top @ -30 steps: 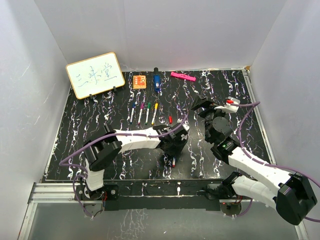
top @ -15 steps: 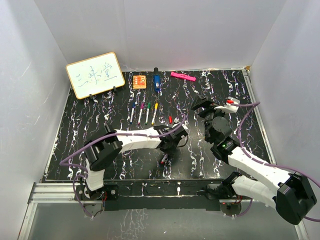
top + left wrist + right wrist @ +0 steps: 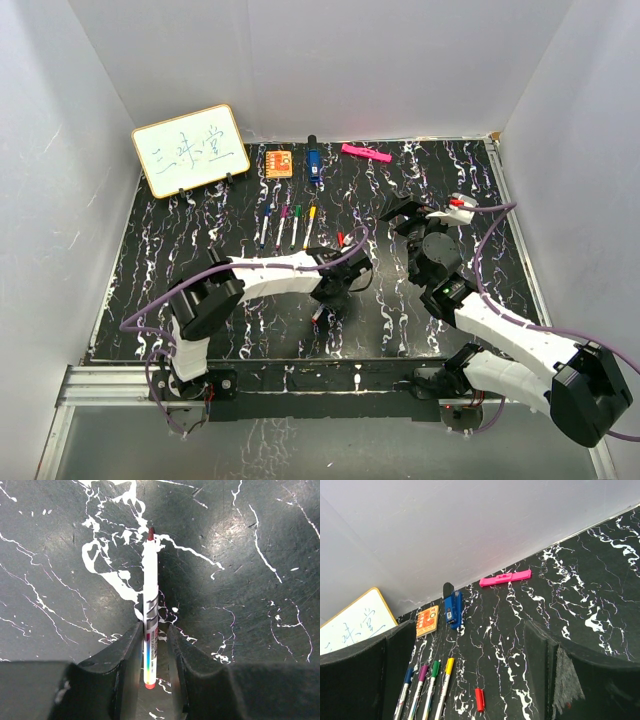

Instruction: Insert the pens into the pen caps

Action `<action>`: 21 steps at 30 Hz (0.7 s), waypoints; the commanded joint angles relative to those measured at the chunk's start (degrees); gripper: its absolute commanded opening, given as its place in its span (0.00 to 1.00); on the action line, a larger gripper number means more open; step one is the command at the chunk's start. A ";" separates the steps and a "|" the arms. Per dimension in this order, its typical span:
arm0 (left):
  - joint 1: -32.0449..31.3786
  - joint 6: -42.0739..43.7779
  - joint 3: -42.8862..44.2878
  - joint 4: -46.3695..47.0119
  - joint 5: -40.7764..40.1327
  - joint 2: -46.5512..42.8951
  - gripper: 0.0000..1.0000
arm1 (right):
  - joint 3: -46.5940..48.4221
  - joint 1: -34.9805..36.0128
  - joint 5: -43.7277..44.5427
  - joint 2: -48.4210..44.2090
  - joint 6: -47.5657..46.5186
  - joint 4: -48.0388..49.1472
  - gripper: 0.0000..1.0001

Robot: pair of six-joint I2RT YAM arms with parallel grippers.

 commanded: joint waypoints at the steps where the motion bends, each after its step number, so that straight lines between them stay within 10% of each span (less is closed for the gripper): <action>1: 0.64 1.56 -4.32 -8.69 1.52 6.36 0.24 | 0.69 -0.46 0.16 0.03 0.01 1.98 0.86; 9: 3.59 2.63 -7.75 -5.88 7.45 5.06 0.00 | 0.00 -0.51 1.19 -1.19 0.46 1.98 0.86; 21: 6.41 4.27 -8.43 -4.31 6.05 0.86 0.00 | 0.62 -0.58 1.89 1.30 0.42 1.72 0.84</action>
